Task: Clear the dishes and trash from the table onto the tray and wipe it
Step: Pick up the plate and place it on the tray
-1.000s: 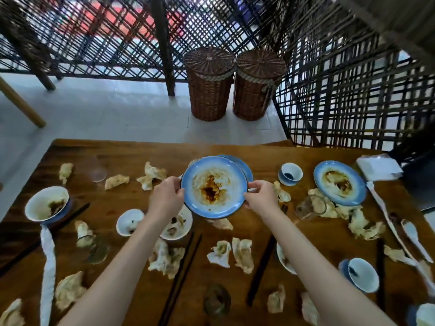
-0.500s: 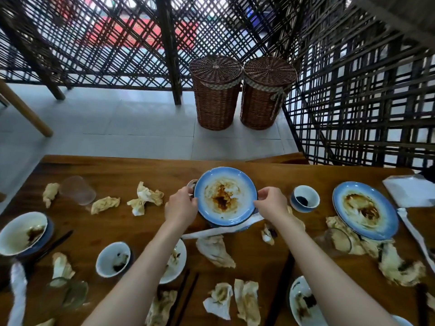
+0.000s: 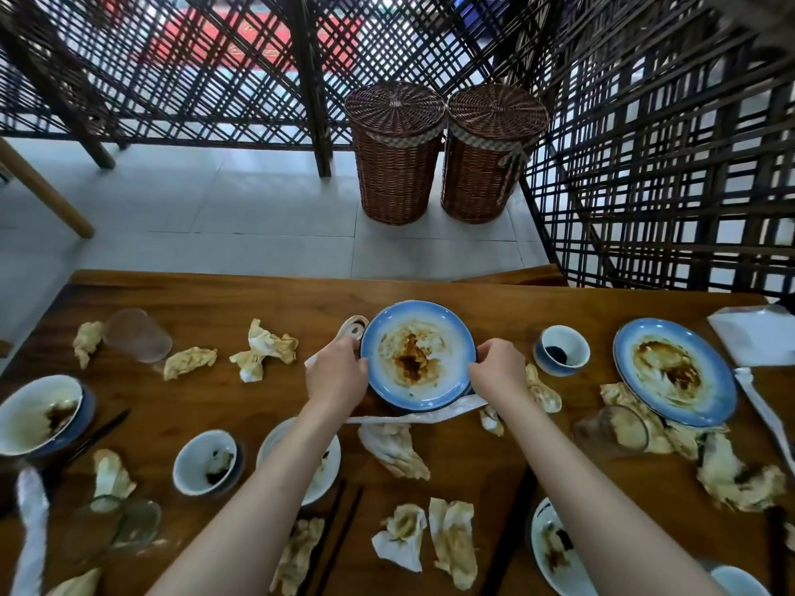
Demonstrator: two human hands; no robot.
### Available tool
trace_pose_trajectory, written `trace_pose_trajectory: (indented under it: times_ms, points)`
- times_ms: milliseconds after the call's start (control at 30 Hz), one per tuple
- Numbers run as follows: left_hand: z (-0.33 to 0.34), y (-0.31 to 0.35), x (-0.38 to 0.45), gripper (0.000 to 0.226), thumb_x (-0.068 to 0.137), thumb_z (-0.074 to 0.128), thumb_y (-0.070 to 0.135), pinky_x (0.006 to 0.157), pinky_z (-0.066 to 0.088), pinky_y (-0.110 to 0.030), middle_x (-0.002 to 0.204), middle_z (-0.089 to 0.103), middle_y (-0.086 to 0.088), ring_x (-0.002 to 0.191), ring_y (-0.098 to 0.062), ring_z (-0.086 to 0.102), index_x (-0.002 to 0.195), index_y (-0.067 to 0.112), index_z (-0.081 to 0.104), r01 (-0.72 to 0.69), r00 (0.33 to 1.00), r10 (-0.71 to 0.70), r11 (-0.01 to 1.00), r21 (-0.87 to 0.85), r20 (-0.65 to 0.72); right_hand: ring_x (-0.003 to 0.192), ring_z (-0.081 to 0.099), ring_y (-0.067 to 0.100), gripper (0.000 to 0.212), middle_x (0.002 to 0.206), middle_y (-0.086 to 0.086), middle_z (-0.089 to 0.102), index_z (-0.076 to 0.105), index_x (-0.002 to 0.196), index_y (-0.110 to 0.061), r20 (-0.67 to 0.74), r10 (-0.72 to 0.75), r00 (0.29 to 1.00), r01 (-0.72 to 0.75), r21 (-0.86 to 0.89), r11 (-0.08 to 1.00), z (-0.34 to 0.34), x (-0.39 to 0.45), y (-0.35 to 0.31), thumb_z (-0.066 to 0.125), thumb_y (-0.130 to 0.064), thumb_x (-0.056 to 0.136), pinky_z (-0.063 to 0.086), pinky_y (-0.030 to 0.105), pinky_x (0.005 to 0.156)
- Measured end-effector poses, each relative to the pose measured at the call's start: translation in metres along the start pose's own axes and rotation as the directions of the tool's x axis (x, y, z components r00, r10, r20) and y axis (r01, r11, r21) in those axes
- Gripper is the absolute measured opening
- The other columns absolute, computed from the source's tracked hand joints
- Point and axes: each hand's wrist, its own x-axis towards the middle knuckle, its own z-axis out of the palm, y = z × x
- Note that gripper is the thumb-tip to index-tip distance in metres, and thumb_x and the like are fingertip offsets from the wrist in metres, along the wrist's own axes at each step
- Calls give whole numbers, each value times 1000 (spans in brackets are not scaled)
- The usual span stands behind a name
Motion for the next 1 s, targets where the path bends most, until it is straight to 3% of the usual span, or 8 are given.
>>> trace_pose_trajectory:
  times_ms: [100, 233, 367, 633, 767, 833, 900, 1000]
  points:
    - [0, 0, 0, 23, 89, 54, 20, 76, 50, -33, 101, 66, -2, 92, -20, 61, 111, 14, 61, 0, 1000, 1, 1000, -15, 26, 73, 58, 18, 13, 84, 8, 61, 61, 86, -4, -11, 29, 1000, -29, 5, 1000, 0, -4, 1, 57, 6, 78, 56, 40, 70]
    - [2, 0, 1, 17, 89, 54, 17, 65, 47, -29, 94, 64, -2, 80, -17, 58, 103, 13, 61, 38, 998, -33, 995, -94, 55, 64, 53, 13, 16, 83, 8, 62, 59, 74, -12, -16, 58, 998, -58, 28, 998, -2, -5, -1, 60, 4, 77, 54, 33, 62]
    - [4, -1, 4, 16, 92, 47, 16, 50, 37, -27, 71, 59, -6, 55, -16, 49, 85, 10, 60, 125, 976, -88, 975, -184, 198, 83, 58, 20, 25, 95, 11, 61, 60, 104, 1, 49, 99, 994, -102, 56, 993, -3, -3, -2, 53, 4, 80, 55, 41, 76]
    - [1, 0, 5, 27, 94, 47, 16, 50, 37, -20, 76, 59, 1, 58, -10, 50, 72, 32, 44, 103, 982, -56, 960, -260, 182, 70, 52, 12, 26, 92, 3, 55, 55, 107, -8, 113, 86, 990, -103, 152, 983, -5, 0, -3, 52, 1, 83, 45, 25, 50]
    - [-11, 9, 4, 21, 95, 50, 17, 49, 31, -11, 76, 53, 13, 60, 1, 46, 110, 12, 63, 75, 995, -54, 957, -279, 82, 77, 60, 18, 29, 85, -2, 55, 56, 112, -8, 80, 66, 995, -85, 268, 960, -18, -4, -9, 54, 0, 83, 55, 30, 60]
    - [-19, 13, 1, 33, 95, 50, 19, 53, 33, -12, 98, 63, 4, 68, -3, 51, 126, 8, 56, 64, 997, -47, 959, -275, 67, 84, 61, 21, 32, 99, 6, 61, 56, 116, -7, 59, 41, 997, -56, 286, 957, -26, -8, -12, 55, -3, 84, 52, 28, 61]
    - [-27, 18, -5, 37, 95, 50, 19, 57, 35, -13, 114, 62, -3, 81, -7, 53, 130, 9, 53, 55, 997, -38, 957, -286, 61, 82, 57, 18, 35, 105, 8, 61, 56, 118, -6, 26, 12, 1000, -19, 302, 953, -35, -15, -13, 56, -5, 84, 43, 20, 53]
    - [-37, 25, -21, 30, 95, 51, 19, 56, 37, -14, 92, 61, 7, 73, -7, 54, 122, 8, 58, 15, 999, 0, 957, -290, 49, 74, 51, 11, 35, 98, 5, 59, 57, 118, -6, -21, 21, 1000, -13, 326, 945, -48, -31, -10, 56, -5, 83, 35, 16, 48]
